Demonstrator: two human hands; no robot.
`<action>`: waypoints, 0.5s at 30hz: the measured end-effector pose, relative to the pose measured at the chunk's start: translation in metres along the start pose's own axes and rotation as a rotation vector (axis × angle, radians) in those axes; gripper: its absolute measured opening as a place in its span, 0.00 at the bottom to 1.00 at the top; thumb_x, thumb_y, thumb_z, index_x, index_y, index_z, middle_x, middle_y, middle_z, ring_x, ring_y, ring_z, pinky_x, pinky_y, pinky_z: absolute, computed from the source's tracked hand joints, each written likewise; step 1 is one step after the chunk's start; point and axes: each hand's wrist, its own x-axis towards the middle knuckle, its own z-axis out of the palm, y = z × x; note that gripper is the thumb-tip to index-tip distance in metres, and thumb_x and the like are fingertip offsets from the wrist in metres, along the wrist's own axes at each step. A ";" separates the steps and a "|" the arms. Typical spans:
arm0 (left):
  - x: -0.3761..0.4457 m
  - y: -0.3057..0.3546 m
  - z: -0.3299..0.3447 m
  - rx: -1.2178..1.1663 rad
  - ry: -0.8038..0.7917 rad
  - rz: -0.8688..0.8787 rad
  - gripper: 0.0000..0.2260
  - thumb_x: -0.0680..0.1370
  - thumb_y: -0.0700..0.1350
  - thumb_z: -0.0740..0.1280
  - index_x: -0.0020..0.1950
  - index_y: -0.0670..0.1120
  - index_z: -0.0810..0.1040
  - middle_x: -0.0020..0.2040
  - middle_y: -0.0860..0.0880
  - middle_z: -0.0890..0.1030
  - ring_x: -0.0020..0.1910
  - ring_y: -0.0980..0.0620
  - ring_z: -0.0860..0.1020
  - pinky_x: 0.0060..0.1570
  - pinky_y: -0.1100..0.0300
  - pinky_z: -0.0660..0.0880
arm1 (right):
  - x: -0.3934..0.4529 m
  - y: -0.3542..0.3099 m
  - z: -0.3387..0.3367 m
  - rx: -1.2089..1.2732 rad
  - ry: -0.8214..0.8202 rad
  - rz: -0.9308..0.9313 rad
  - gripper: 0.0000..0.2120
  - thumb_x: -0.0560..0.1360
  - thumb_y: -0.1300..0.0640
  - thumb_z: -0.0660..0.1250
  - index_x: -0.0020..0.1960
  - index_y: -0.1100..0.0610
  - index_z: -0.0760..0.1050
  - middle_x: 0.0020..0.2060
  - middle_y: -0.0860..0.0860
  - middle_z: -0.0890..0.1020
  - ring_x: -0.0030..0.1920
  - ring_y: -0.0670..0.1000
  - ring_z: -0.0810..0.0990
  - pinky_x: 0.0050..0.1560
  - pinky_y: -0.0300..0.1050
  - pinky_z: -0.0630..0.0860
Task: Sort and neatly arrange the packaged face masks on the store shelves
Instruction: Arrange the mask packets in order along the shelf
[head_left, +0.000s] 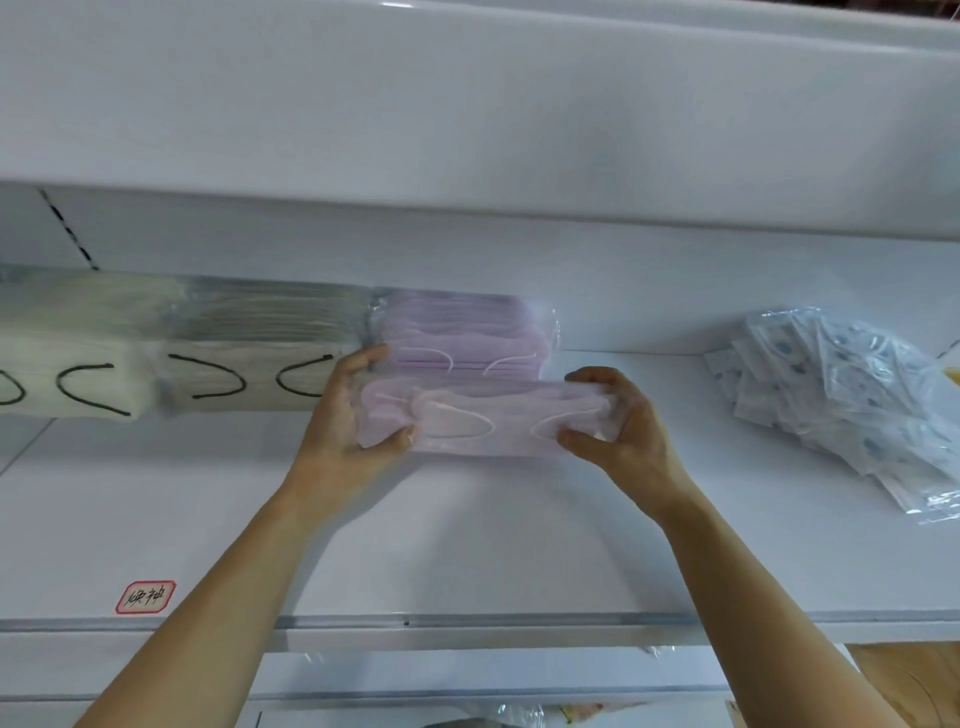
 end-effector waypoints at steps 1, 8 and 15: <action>-0.003 -0.001 0.001 -0.012 -0.055 -0.037 0.38 0.65 0.46 0.79 0.71 0.55 0.68 0.72 0.54 0.73 0.69 0.55 0.73 0.68 0.61 0.70 | -0.001 0.002 0.002 0.008 -0.013 0.014 0.27 0.65 0.58 0.79 0.62 0.47 0.77 0.55 0.45 0.83 0.56 0.48 0.82 0.56 0.48 0.78; -0.006 0.003 0.017 0.099 0.070 -0.118 0.25 0.72 0.26 0.71 0.63 0.48 0.73 0.53 0.50 0.79 0.44 0.71 0.77 0.46 0.77 0.70 | -0.002 0.011 0.021 0.068 0.041 0.020 0.28 0.64 0.60 0.76 0.61 0.46 0.74 0.52 0.46 0.84 0.52 0.52 0.83 0.53 0.51 0.79; -0.011 -0.002 0.020 0.105 -0.070 -0.115 0.27 0.69 0.41 0.66 0.65 0.58 0.66 0.53 0.57 0.76 0.48 0.67 0.75 0.50 0.74 0.69 | -0.005 0.013 0.029 0.125 0.010 0.050 0.23 0.64 0.63 0.74 0.56 0.47 0.76 0.46 0.43 0.85 0.47 0.45 0.83 0.48 0.41 0.77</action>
